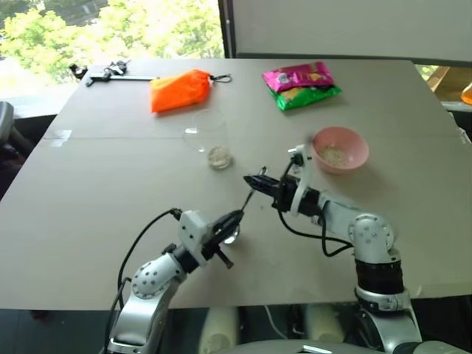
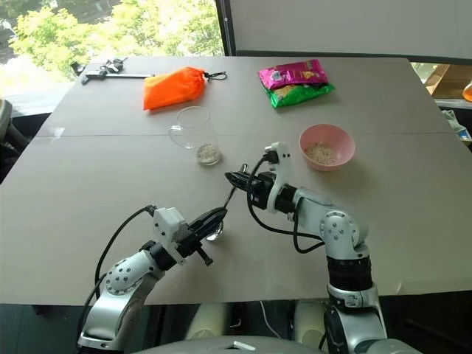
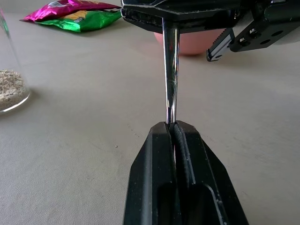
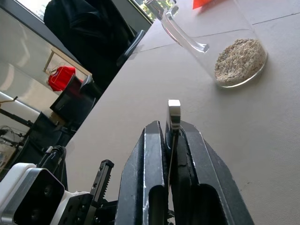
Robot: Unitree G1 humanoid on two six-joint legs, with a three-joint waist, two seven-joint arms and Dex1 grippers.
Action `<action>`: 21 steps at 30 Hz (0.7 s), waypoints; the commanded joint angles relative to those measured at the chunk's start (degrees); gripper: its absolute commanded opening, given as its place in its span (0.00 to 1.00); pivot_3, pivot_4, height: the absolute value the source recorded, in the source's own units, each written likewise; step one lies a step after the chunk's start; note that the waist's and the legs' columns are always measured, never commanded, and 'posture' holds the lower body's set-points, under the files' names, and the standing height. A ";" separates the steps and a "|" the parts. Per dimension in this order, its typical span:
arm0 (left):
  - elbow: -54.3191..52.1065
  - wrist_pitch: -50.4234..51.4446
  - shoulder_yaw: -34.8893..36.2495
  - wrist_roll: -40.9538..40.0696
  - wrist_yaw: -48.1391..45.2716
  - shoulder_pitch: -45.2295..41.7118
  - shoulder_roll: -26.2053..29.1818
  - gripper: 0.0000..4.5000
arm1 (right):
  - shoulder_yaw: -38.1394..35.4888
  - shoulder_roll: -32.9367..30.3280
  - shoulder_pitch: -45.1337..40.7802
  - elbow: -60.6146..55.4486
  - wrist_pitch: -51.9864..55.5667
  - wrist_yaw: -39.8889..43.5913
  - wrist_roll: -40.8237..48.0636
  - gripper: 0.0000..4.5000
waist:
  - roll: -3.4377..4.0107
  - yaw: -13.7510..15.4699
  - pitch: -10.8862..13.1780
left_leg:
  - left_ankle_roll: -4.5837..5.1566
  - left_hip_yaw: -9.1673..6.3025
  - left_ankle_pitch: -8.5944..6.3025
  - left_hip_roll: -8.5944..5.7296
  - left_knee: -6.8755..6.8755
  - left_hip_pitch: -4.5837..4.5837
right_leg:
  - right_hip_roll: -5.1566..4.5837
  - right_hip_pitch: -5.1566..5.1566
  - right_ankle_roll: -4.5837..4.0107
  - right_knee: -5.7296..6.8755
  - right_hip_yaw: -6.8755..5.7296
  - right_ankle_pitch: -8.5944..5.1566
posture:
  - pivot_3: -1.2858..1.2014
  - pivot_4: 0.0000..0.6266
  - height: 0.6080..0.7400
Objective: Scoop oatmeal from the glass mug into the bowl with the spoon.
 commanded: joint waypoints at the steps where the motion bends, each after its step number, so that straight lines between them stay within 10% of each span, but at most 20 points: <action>1: -1.28 -1.30 0.50 -0.59 0.76 0.61 -0.45 0.00 | -1.11 -0.09 -1.47 -0.56 -0.85 -0.95 0.38 0.01 | 0.00 -0.16 0.00 | 0.00 0.01 0.00 0.00 0.00 0.00 | 0.00 0.00 0.00 0.00 0.00 0.00 | 0.52 0.24 0.66; 10: -1.05 -0.94 7.60 -0.58 9.30 0.95 -3.20 0.63 | -2.11 0.12 -2.78 0.35 -1.16 -2.25 0.88 0.00 | 0.00 -0.47 0.00 | -0.05 -0.01 0.03 0.00 0.00 0.00 | 0.00 0.00 0.00 0.01 0.00 0.00 | 0.52 0.24 0.66; 21: 12.28 -2.93 15.83 5.83 16.51 -13.85 1.86 0.63 | -2.19 0.11 -3.65 1.99 -2.90 -2.06 0.22 0.00 | -0.01 -0.32 -0.01 | -0.09 -0.03 0.06 -0.04 0.00 0.00 | -0.01 0.01 0.01 0.06 -0.04 0.01 | 0.52 0.24 0.66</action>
